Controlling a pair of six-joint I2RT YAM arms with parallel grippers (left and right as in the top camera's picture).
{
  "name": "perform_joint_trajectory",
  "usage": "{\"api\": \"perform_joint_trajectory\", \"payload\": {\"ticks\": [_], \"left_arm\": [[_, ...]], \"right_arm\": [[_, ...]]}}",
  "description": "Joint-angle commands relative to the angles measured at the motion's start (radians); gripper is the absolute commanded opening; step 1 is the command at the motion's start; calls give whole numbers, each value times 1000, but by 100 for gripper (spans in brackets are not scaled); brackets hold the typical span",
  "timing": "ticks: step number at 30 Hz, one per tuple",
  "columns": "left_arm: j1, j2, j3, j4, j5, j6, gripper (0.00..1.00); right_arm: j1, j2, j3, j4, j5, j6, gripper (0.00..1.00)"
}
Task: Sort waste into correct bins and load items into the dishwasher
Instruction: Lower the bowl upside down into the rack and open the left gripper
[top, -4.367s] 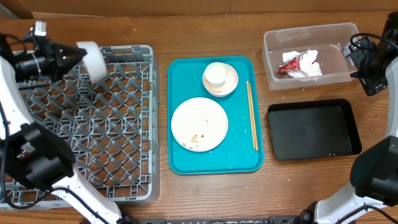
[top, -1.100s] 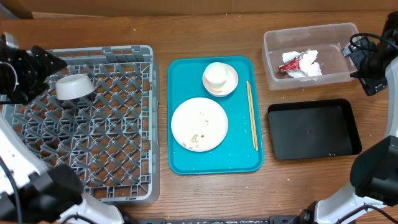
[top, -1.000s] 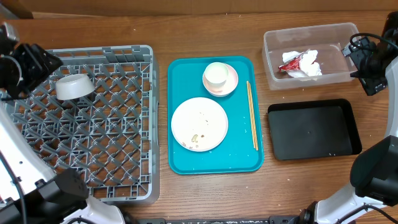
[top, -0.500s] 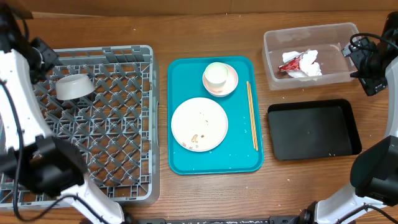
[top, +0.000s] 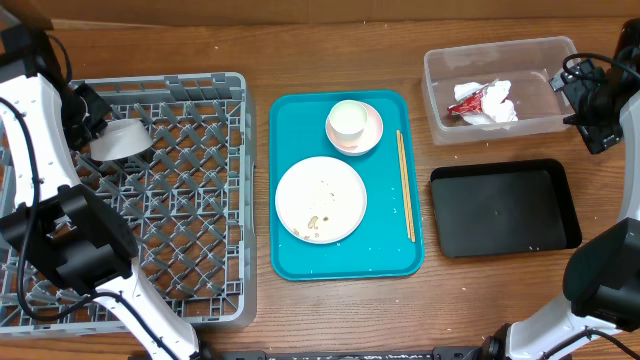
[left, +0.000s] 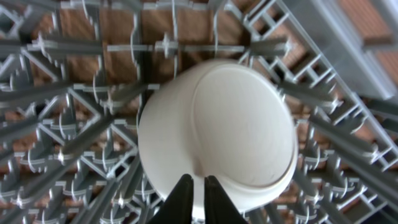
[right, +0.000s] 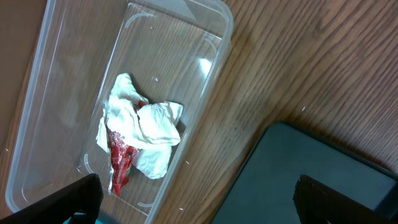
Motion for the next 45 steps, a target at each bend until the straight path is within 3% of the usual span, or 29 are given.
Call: {"api": "perform_joint_trajectory", "payload": {"ticks": [1, 3, 19, 40, 45], "left_arm": [[-5, 1, 3, -38, 24, 2, 11], [-5, 1, 3, -52, 24, 16, 4], [-40, -5, 7, 117, 23, 63, 4], [-63, 39, -8, -62, 32, 106, 4], [-63, 8, 8, -90, 97, 106, 4]], "right_arm": [[5, -10, 2, 4, 2, 1, 100], [5, -10, 2, 4, 2, 1, 100], [5, -10, 2, 4, 2, 1, 100], [5, -10, 2, 4, 2, 1, 100], [5, -10, 2, 4, 2, 1, 100]]}}
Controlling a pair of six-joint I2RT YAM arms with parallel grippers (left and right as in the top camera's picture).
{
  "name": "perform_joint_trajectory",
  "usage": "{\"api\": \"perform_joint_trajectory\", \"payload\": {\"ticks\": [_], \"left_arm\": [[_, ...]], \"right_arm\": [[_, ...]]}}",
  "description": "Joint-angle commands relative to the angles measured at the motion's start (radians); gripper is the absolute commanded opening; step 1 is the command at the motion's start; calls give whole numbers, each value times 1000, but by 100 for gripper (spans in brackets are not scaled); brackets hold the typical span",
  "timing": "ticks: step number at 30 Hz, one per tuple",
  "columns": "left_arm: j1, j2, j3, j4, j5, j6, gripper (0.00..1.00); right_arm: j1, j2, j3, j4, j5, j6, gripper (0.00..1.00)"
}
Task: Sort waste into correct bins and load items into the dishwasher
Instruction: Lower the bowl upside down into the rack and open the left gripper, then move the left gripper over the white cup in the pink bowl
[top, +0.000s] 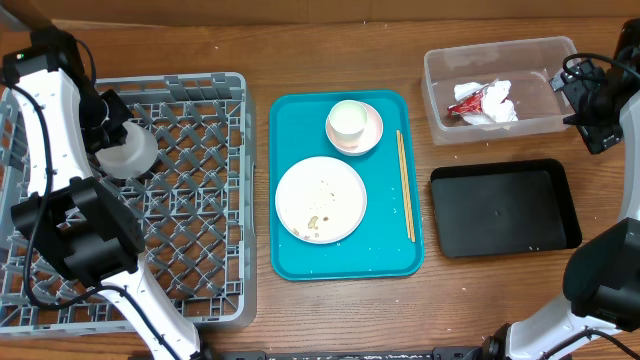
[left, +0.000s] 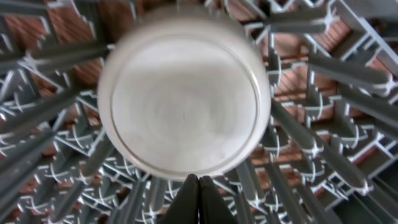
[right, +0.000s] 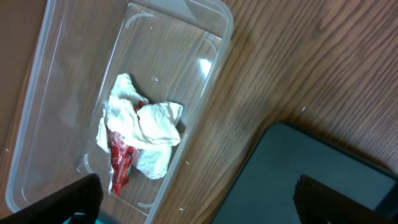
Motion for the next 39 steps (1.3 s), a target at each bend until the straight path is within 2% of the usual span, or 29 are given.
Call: {"api": "perform_joint_trajectory", "payload": {"ticks": [1, 5, 11, 14, 17, 20, 21, 25, 26, 28, 31, 33, 35, 39], "left_arm": [[-6, -34, 13, -2, 68, 22, 4], [-7, -100, 13, 0, 145, 26, 4], [-37, -247, 13, -23, 373, 129, 4], [-92, -309, 13, -80, 513, 216, 4], [-182, -329, 13, -153, 551, 270, 6], [-317, -320, 9, -221, 550, 314, 35], [-363, -313, 8, -240, 549, 325, 41], [-588, -279, 7, -259, 512, 336, 53], [-641, -269, 7, -249, 491, 330, 60], [-747, -247, 7, -225, 412, 298, 73], [-876, -206, 7, -190, 217, 143, 82], [-941, -174, 7, -177, 103, 45, 100], [-992, -140, 7, -165, 60, 7, 100], [-1056, -72, 7, -120, 60, 6, 100]], "right_arm": [[5, -10, 2, 4, 2, 1, 100], [5, -10, 2, 4, 2, 1, 100], [5, -10, 2, 4, 2, 1, 100], [5, -10, 2, 4, 2, 1, 100], [5, -10, 2, 4, 2, 1, 100], [5, -10, 2, 4, 2, 1, 100], [5, -10, 2, 4, 2, 1, 100], [5, -10, 2, 4, 2, 1, 100], [5, -10, 2, 4, 2, 1, 100], [5, -10, 2, 4, 2, 1, 100], [5, -10, 2, 4, 2, 1, 100], [5, -10, 2, 4, 2, 1, 100], [5, -10, 2, 4, 2, 1, 100], [5, -10, 2, 4, 2, 1, 100]]}}
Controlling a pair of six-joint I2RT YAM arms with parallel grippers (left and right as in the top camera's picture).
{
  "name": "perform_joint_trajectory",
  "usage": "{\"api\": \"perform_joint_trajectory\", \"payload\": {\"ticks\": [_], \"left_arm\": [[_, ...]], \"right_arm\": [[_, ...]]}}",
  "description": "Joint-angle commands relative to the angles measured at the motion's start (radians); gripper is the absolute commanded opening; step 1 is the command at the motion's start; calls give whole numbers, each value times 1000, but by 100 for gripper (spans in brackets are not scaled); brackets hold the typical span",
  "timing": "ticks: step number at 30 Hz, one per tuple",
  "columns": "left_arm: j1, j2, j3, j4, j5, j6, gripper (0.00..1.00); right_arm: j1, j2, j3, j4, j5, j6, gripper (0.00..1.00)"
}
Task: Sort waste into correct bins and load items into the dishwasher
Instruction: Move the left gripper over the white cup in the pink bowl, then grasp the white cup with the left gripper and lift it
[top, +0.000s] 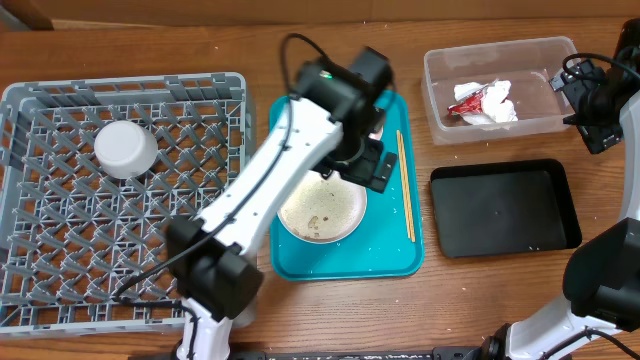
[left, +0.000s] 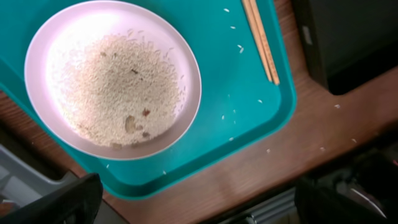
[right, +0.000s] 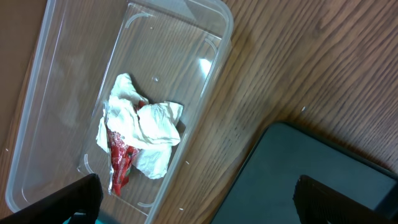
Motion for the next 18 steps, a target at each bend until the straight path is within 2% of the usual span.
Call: {"api": "perform_joint_trajectory", "payload": {"ticks": [1, 4, 9, 12, 16, 18], "left_arm": [[-32, 64, 1, 34, -94, -64, 100], [-39, 102, 1, 89, -154, -63, 100], [-13, 126, 1, 218, -372, -64, 99], [13, 126, 1, 304, -389, -64, 86], [47, 130, 0, 410, -334, -55, 59], [57, 131, -7, 454, -257, -41, 57]], "right_arm": [[5, -10, 2, 4, 2, 1, 100], [5, -10, 2, 4, 2, 1, 100], [5, -10, 2, 4, 2, 1, 100], [5, -10, 2, 5, 2, 1, 100], [5, -10, 2, 6, 2, 1, 100], [5, -10, 2, 6, 2, 1, 100]]}}
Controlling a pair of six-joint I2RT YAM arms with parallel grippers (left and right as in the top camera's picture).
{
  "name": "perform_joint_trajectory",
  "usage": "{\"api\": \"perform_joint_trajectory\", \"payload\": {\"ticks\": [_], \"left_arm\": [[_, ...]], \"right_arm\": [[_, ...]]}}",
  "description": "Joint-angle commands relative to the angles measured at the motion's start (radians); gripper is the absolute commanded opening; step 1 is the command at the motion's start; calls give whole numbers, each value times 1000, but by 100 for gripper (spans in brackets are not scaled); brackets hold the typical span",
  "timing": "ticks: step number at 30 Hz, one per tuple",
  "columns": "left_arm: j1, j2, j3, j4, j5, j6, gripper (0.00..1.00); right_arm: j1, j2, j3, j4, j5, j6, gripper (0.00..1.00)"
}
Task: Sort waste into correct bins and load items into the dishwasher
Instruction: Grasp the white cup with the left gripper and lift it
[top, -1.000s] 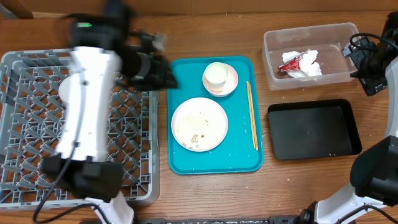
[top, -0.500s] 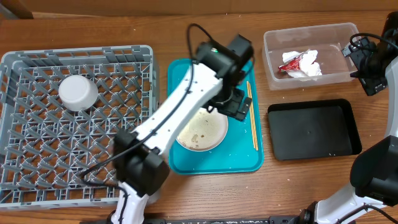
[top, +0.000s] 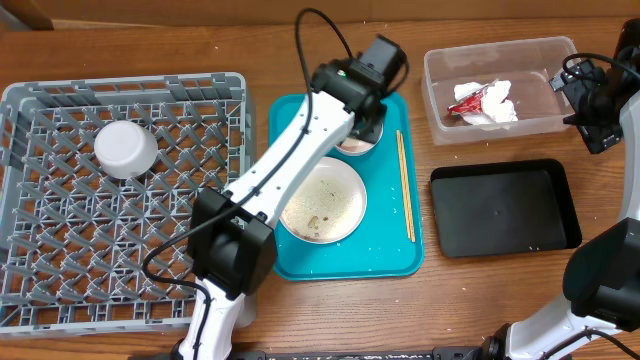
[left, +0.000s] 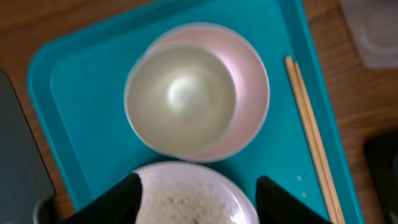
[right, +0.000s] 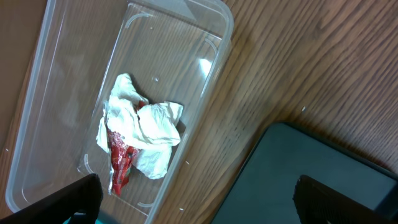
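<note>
A pale cup (left: 180, 99) stands on a pink saucer (left: 252, 93) at the far end of the teal tray (left: 81, 93). My left gripper (left: 199, 202) hangs open above them, its fingers (left: 127, 199) framing the rim of the rice-flecked plate (top: 322, 200). Chopsticks (top: 406, 185) lie along the tray's right side. A white bowl (top: 125, 148) sits upside down in the grey rack (top: 190, 260). My right gripper (right: 196, 205) is open and empty above the gap between the clear bin (right: 211, 37) and the black tray (right: 298, 174).
The clear bin (top: 497, 85) holds crumpled white tissue (right: 146, 134) and a red wrapper (right: 118, 162). The black tray (top: 505, 207) has nothing in it. My left arm (top: 300, 160) crosses over the teal tray from the front edge.
My left gripper has moved from above the rice-flecked plate to above the cup and saucer at the tray's far end. It stays open, its fingers closer together. The right arm has not moved.
My left gripper was shut on the rim of the tilted white bowl over the rack. Then the bowl stood upside down in the rack. Then the gripper was open above the plate, the bowl left behind, and now it is over the cup.
</note>
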Motion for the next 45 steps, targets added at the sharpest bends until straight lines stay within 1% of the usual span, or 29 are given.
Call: {"api": "perform_joint_trajectory", "payload": {"ticks": [1, 3, 7, 16, 17, 19, 24, 26, 28, 29, 35, 40, 45], "left_arm": [[16, 9, -5, 44, 95, 26, 57], [17, 12, -10, 68, 153, 58, 59], [9, 27, -13, 96, 146, 74, 63], [-1, 124, -13, 113, 141, 114, 63], [-1, 134, -13, 114, 139, 117, 60], [0, 142, -13, 114, 139, 116, 51], [2, 142, -10, 126, 139, 116, 48], [2, 142, -10, 127, 139, 116, 35], [2, 141, -10, 125, 140, 116, 6], [2, 138, -10, 122, 140, 116, 4], [4, 75, 7, 93, 140, 103, 4], [29, -52, 45, 43, 143, -10, 4], [109, -201, 48, -21, 143, -61, 4]], "right_arm": [[5, -10, 2, 5, 2, 1, 100], [5, -10, 2, 5, 2, 1, 100], [5, -10, 2, 5, 2, 1, 100], [5, -10, 2, 5, 2, 1, 100], [5, -10, 2, 5, 2, 1, 100], [5, -10, 2, 5, 2, 1, 100], [5, -10, 2, 5, 2, 1, 100], [5, -10, 2, 5, 2, 1, 100], [5, -10, 2, 5, 2, 1, 100], [5, -10, 2, 5, 2, 1, 100], [5, -10, 2, 5, 2, 1, 100], [5, -10, 2, 5, 2, 1, 100], [5, -10, 2, 5, 2, 1, 100]]}}
